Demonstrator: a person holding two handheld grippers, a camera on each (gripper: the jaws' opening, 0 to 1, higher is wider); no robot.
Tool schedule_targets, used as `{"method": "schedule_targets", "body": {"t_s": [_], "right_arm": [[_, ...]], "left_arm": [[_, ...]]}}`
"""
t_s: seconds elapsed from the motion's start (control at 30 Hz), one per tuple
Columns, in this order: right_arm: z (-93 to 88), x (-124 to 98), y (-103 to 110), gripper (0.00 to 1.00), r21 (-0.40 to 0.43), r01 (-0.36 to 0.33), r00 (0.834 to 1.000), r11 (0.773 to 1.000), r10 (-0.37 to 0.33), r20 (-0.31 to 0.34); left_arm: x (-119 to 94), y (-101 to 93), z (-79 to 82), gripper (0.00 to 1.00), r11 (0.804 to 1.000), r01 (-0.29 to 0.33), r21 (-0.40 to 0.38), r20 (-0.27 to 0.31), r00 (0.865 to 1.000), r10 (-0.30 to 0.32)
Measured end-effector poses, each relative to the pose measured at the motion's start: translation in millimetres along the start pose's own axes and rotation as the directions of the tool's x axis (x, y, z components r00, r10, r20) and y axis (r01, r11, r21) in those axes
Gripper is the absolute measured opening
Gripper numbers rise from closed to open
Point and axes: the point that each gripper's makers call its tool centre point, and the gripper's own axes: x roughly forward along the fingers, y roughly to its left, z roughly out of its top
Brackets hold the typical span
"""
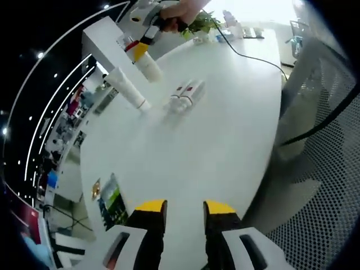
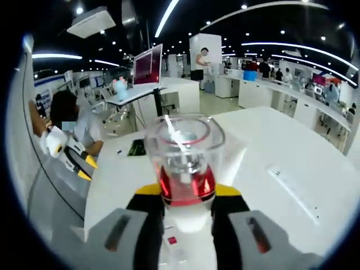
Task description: Arrange the skincare products in the storage area until every visible bottle or jar stands upright without overlapping.
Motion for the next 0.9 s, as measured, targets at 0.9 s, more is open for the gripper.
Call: {"method": "schedule_targets", "body": {"t_s": [0.9], "right_arm": [[-47.7, 39, -64, 0.31, -0.086, -0.015, 0.995, 0.996, 0.006, -0.103]], "left_arm": [[6, 3.1, -13.9, 0.34, 0.995, -0.006, -0.105, -0.014, 1.0, 0.004]]}}
